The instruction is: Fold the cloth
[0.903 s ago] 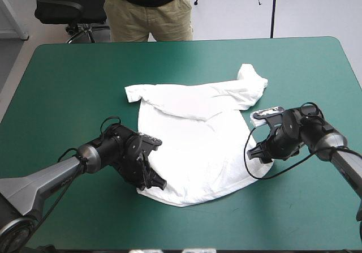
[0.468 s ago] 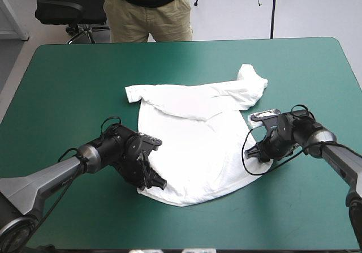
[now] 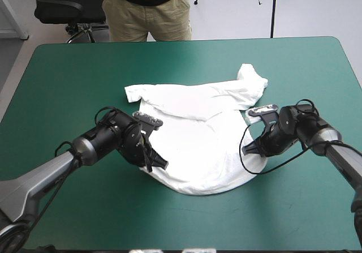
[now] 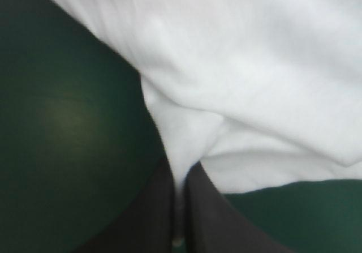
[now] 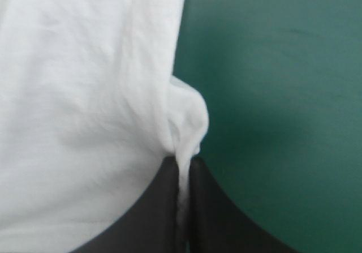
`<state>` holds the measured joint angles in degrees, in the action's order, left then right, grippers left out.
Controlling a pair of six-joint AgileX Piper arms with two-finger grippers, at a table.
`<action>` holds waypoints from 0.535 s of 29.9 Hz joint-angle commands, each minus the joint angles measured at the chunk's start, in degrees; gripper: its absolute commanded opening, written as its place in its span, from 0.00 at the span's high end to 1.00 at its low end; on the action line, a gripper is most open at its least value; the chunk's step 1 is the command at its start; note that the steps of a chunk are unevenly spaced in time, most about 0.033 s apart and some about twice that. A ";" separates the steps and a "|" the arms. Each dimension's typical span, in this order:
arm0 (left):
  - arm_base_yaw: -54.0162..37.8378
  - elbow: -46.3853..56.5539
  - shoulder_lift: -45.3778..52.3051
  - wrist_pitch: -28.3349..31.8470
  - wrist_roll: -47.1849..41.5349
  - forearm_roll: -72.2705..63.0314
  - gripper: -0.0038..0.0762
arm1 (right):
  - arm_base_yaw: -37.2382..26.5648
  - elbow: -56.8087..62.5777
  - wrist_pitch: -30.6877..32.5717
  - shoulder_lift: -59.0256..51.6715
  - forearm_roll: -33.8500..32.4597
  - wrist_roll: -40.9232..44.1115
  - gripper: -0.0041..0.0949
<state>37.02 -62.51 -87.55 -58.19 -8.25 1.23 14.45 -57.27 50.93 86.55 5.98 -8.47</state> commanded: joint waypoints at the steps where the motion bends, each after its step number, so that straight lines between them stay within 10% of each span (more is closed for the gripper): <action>1: 0.05 -8.70 5.57 -0.84 -3.87 6.08 0.97 | 0.04 -7.70 0.56 -7.87 0.84 -0.88 0.98; 16: 0.05 -42.85 13.27 6.24 -6.60 20.57 0.97 | 0.04 -42.50 -1.84 -18.61 4.07 -5.88 0.98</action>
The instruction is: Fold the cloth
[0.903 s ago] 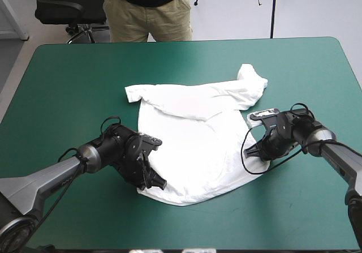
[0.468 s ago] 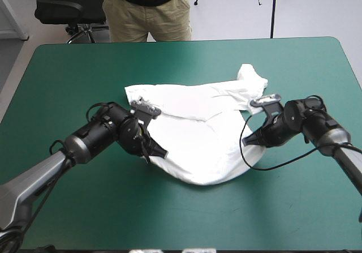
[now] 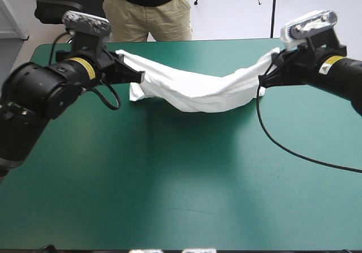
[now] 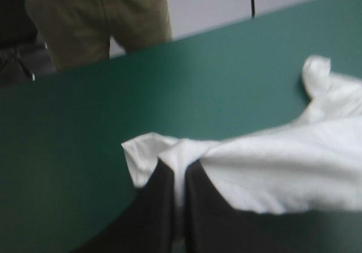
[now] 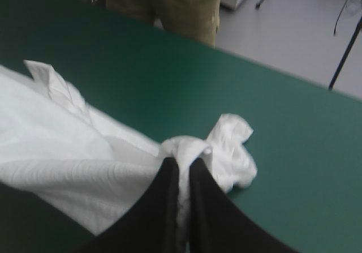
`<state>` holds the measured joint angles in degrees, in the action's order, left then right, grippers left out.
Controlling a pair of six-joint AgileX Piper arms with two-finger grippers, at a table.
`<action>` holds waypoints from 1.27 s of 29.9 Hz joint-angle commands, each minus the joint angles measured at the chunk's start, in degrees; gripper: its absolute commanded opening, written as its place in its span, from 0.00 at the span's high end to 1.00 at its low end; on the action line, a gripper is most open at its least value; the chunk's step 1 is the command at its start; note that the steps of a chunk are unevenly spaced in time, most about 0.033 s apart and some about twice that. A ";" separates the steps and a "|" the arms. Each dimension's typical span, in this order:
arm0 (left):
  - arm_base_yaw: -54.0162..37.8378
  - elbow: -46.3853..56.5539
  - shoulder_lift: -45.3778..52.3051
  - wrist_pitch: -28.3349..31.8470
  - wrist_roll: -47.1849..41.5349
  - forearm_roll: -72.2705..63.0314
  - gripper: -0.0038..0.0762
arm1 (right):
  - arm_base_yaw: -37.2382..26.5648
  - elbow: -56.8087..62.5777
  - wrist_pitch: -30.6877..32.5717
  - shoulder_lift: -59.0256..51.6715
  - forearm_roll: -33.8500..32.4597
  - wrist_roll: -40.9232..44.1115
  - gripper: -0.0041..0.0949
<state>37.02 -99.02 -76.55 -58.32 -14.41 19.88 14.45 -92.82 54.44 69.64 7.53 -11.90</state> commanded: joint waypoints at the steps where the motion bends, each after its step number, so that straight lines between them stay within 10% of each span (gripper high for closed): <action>1: 0.05 -8.55 2.27 7.62 -0.31 1.91 0.97 | 0.04 -9.14 -6.39 -1.70 3.51 -3.38 0.98; 18: 0.05 -30.08 2.82 29.70 11.77 -5.17 0.97 | 0.04 -31.12 -22.24 -1.70 12.50 -18.86 0.98; 29: 0.05 -33.53 0.19 29.87 15.65 -2.33 0.97 | 0.04 -34.11 -21.83 1.44 12.14 -18.34 0.98; 38: -7.42 -33.53 -8.26 36.57 -1.02 8.38 0.97 | 0.04 -34.11 -26.51 12.63 9.54 -16.22 0.98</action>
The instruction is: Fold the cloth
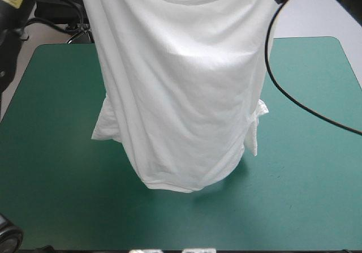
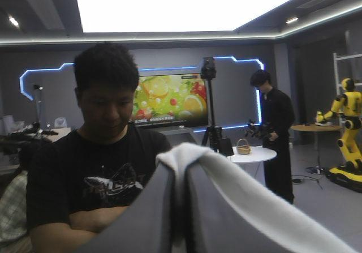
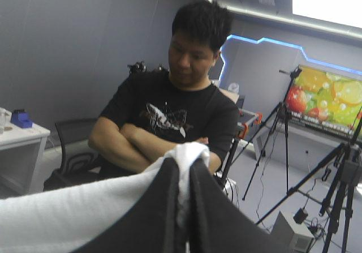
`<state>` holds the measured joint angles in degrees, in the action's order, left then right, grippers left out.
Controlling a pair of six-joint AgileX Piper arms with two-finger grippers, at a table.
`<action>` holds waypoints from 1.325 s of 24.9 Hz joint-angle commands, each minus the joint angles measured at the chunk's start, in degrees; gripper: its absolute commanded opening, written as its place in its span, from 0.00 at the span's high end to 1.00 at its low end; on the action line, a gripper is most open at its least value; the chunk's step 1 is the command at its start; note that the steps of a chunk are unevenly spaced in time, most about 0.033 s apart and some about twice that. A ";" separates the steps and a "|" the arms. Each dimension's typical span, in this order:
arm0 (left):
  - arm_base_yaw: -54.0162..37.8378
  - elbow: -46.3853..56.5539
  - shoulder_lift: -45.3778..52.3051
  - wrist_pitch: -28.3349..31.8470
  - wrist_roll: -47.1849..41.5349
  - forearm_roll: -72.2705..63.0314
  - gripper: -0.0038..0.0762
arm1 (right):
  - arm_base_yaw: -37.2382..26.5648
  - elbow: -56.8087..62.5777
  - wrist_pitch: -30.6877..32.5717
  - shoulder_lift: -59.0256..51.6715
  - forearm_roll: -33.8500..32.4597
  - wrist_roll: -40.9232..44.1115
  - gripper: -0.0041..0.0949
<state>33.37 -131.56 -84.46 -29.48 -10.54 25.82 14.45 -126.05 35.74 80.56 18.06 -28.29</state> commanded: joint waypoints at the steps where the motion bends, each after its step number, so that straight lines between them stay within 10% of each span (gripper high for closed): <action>1: -6.02 -0.99 -1.36 9.33 -5.92 1.60 0.97 | 0.04 -0.88 -10.56 3.01 -1.60 0.17 0.98; 8: -17.72 -1.11 -9.10 30.20 -6.25 -9.40 0.97 | 0.04 -4.64 -25.92 12.09 -6.13 0.17 0.98; 19: -17.86 3.55 -12.58 5.84 -5.86 -9.43 0.97 | 0.04 -1.88 -7.82 17.19 -5.74 6.14 0.98; 33: -14.56 56.47 7.22 -5.22 -5.73 -13.12 0.97 | 0.04 32.58 9.69 10.81 1.82 5.02 0.98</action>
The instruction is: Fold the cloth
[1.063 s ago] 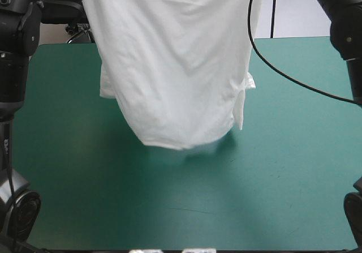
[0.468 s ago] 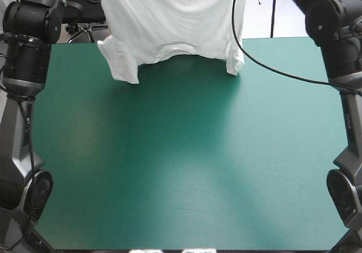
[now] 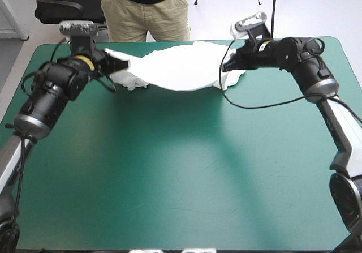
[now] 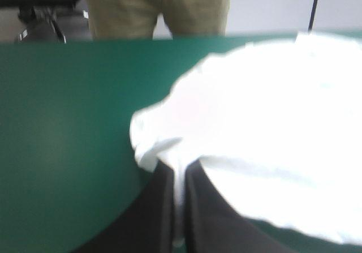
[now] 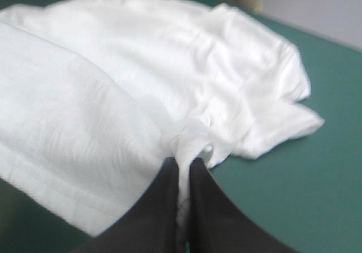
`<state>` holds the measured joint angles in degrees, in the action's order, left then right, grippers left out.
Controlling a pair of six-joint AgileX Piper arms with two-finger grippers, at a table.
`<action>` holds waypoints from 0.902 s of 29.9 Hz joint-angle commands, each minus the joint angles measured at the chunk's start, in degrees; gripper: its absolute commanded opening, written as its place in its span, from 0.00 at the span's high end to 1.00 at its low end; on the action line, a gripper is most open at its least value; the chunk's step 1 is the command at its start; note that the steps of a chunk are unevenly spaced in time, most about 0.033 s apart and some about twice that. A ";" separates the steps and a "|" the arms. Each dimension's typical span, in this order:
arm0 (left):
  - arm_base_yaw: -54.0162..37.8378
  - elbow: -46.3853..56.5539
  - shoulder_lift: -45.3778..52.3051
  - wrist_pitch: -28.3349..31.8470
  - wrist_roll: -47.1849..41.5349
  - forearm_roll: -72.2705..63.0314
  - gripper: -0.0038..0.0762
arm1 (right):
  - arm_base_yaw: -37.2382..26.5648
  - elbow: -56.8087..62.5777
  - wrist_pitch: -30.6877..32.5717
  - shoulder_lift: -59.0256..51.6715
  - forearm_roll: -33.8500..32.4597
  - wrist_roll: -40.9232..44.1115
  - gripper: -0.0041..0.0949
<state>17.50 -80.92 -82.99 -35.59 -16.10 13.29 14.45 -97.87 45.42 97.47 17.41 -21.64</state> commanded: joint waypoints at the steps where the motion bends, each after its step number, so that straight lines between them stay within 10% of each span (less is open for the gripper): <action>1: 1.81 9.06 7.09 -0.15 -0.17 -1.54 0.97 | 0.04 7.45 0.95 -7.38 2.37 -1.61 0.98; 27: 14.08 45.37 28.11 -22.71 5.91 -29.05 0.97 | 0.04 58.62 17.88 -36.40 10.06 0.40 0.97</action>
<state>30.52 -35.68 -57.41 -57.40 -9.99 -12.43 14.45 -40.04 61.41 64.42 25.61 -21.65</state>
